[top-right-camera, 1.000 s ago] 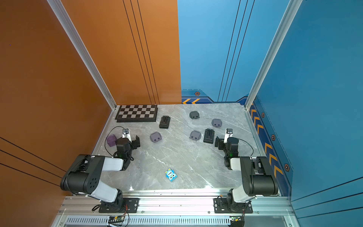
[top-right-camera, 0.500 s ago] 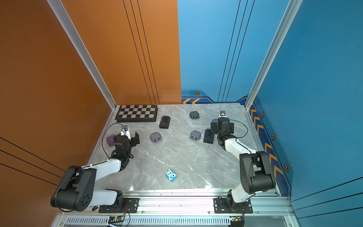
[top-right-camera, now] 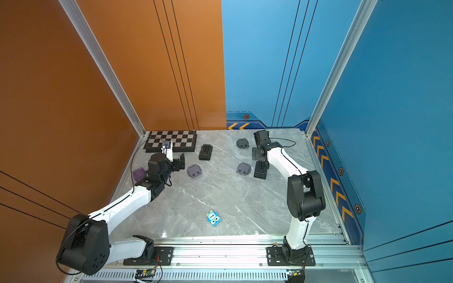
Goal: Open the phone stand
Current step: Pick up the phone stand at the center of the board.
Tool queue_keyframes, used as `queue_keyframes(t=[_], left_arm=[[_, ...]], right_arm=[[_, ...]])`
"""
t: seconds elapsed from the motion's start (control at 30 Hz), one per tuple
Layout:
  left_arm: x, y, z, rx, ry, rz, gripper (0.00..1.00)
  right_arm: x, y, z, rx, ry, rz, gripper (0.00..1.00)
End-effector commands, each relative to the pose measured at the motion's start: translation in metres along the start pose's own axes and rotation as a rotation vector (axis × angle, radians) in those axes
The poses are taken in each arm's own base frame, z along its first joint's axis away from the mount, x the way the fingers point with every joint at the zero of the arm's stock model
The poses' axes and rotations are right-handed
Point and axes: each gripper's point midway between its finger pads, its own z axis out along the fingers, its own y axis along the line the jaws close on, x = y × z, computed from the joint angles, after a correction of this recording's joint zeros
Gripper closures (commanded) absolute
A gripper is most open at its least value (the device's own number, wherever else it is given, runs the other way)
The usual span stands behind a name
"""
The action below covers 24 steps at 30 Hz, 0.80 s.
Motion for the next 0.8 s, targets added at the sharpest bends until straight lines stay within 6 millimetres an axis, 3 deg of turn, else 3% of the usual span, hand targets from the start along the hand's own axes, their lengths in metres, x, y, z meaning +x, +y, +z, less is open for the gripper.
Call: queue_keyframes(t=[0.0, 0.2, 0.33, 0.4, 0.43, 0.53, 0.77], left_arm=[[0.008, -0.039, -0.001, 0.161, 0.123, -0.053, 0.02], [0.023, -0.101, 0.002, 0.370, 0.274, -0.118, 0.02], [0.025, -0.155, -0.016, 0.580, 0.305, -0.064, 0.02], [0.030, -0.168, -0.020, 0.610, 0.331, -0.046, 0.02], [0.017, -0.178, -0.021, 0.642, 0.313, -0.055, 0.02], [0.016, -0.199, -0.027, 0.717, 0.335, -0.062, 0.02], [0.016, -0.236, -0.036, 0.793, 0.354, -0.015, 0.02]], right_arm=[[0.046, 0.001, -0.009, -0.021, 0.236, 0.066, 0.00], [0.059, 0.005, -0.014, -0.050, 0.312, 0.141, 0.00], [0.070, 0.012, -0.004, -0.070, 0.385, 0.160, 0.01], [0.074, 0.013, 0.001, -0.079, 0.412, 0.181, 0.04], [0.076, 0.013, 0.004, -0.079, 0.425, 0.185, 0.05], [0.079, 0.014, 0.013, -0.085, 0.448, 0.188, 0.09], [0.078, 0.010, 0.029, -0.110, 0.485, 0.233, 0.10]])
